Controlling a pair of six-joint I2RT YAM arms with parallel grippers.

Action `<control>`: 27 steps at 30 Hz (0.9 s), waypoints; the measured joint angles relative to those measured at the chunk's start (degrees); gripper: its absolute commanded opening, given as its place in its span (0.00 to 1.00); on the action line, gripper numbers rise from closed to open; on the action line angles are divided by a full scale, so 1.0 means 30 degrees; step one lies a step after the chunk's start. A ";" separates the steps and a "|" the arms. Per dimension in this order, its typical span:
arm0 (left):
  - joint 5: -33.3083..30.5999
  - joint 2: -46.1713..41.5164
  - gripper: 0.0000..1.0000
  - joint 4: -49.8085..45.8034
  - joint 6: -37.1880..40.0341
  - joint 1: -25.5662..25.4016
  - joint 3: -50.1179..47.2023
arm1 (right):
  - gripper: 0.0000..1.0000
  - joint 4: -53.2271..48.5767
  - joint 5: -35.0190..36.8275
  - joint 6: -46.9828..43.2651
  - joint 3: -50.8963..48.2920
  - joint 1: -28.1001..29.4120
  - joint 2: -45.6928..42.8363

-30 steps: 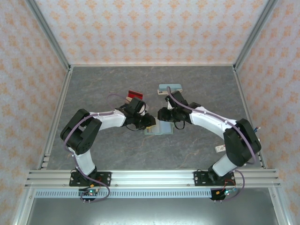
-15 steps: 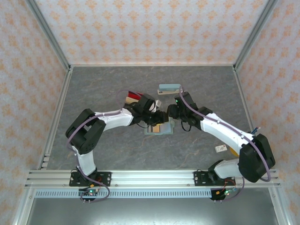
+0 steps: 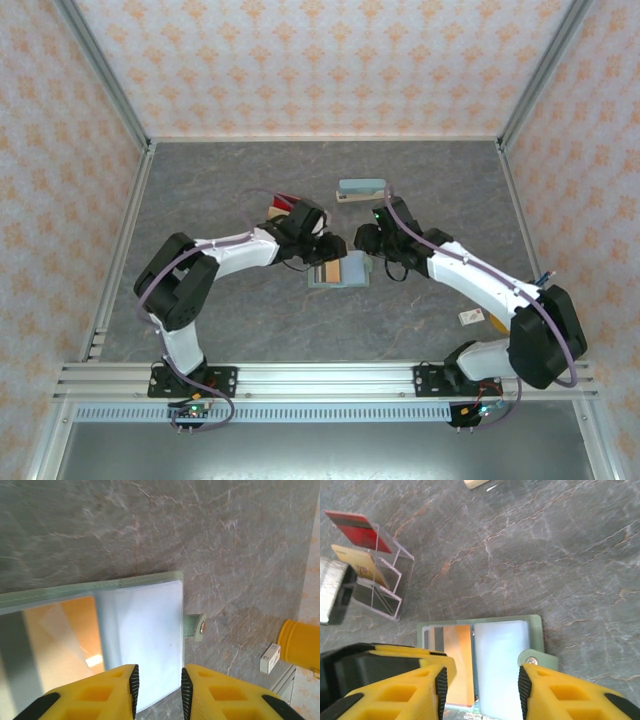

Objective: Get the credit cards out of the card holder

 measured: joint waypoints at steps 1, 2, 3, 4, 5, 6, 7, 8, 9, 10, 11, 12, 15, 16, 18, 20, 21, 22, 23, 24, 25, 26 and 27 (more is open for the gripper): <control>-0.0153 -0.0364 0.32 -0.0182 0.0066 0.0240 -0.0240 | 0.40 0.0095 -0.0415 0.0000 0.0007 0.0000 0.0240; -0.0328 -0.0627 0.32 -0.0335 0.0087 0.0415 -0.0408 | 0.38 0.0168 -0.0896 -0.0015 0.0044 0.0000 0.0583; -0.0539 -0.1020 0.32 -0.0590 0.0153 0.0663 -0.0641 | 0.36 0.0248 -0.1341 -0.0022 0.0080 0.0000 0.0962; -0.0831 -0.1362 0.32 -0.0823 0.0197 0.0889 -0.0838 | 0.34 0.0350 -0.1916 -0.0080 0.0160 0.0000 0.1494; -0.1064 -0.1683 0.32 -0.1071 0.0204 0.1064 -0.1020 | 0.32 0.0437 -0.2412 -0.0066 0.0270 0.0000 0.1974; -0.1486 -0.2018 0.31 -0.1384 0.0211 0.1275 -0.1180 | 0.30 0.0597 -0.2849 -0.0029 0.0364 0.0000 0.2463; -0.1858 -0.2251 0.31 -0.1683 0.0219 0.1413 -0.1268 | 0.29 0.0758 -0.3322 0.0007 0.0452 0.0000 0.2980; -0.2157 -0.2419 0.31 -0.1945 0.0219 0.1501 -0.1319 | 0.28 0.0867 -0.3687 0.0066 0.0554 0.0000 0.3410; -0.2426 -0.2543 0.30 -0.2091 0.0233 0.1515 -0.1370 | 0.28 0.1013 -0.4000 0.0087 0.0634 0.0000 0.3818; -0.2565 -0.2630 0.30 -0.2244 0.0255 0.1515 -0.1406 | 0.27 0.1137 -0.4277 0.0153 0.0692 0.0000 0.4175; -0.2659 -0.2659 0.29 -0.2310 0.0277 0.1515 -0.1450 | 0.25 0.1268 -0.4503 0.0219 0.0765 0.0000 0.4539; -0.2703 -0.2667 0.29 -0.2339 0.0277 0.1508 -0.1494 | 0.25 0.1384 -0.4692 0.0291 0.0845 0.0000 0.4860; -0.2681 -0.2659 0.27 -0.2346 0.0204 0.1472 -0.1617 | 0.22 0.1807 -0.5107 0.0495 0.1129 0.0000 0.5770; -0.2667 -0.2616 0.26 -0.2331 0.0189 0.1421 -0.1617 | 0.22 0.1967 -0.5289 0.0576 0.1253 -0.0029 0.6084; -0.2608 -0.2390 0.25 -0.2266 0.0189 0.1275 -0.1610 | 0.22 0.2244 -0.5515 0.0721 0.1428 -0.0080 0.6579; -0.2470 -0.1953 0.24 -0.2266 0.0182 0.1071 -0.1581 | 0.22 0.2492 -0.5763 0.0794 0.1537 -0.0168 0.6994; -0.2426 -0.1690 0.24 -0.2273 0.0182 0.0969 -0.1537 | 0.22 0.2616 -0.5843 0.0867 0.1581 -0.0226 0.7176; -0.2368 -0.1486 0.24 -0.2280 0.0182 0.0940 -0.1486 | 0.22 0.2732 -0.5909 0.0889 0.1610 -0.0255 0.7344; -0.2339 -0.1275 0.23 -0.2280 0.0175 0.0845 -0.1413 | 0.21 0.2841 -0.5952 0.0933 0.1617 -0.0306 0.7490; -0.2324 -0.1071 0.22 -0.2280 0.0160 0.0831 -0.1319 | 0.21 0.2914 -0.6040 0.0940 0.1625 -0.0350 0.7635; -0.2324 -0.0925 0.22 -0.2280 0.0138 0.0823 -0.1246 | 0.21 0.2922 -0.6142 0.0947 0.1654 -0.0379 0.7781; -0.2324 -0.0816 0.22 -0.2273 0.0124 0.0823 -0.1180 | 0.21 0.2936 -0.6200 0.0947 0.1654 -0.0393 0.7847; -0.2317 -0.0699 0.21 -0.2273 0.0124 0.0823 -0.1100 | 0.21 0.2929 -0.6258 0.0947 0.1654 -0.0423 0.7898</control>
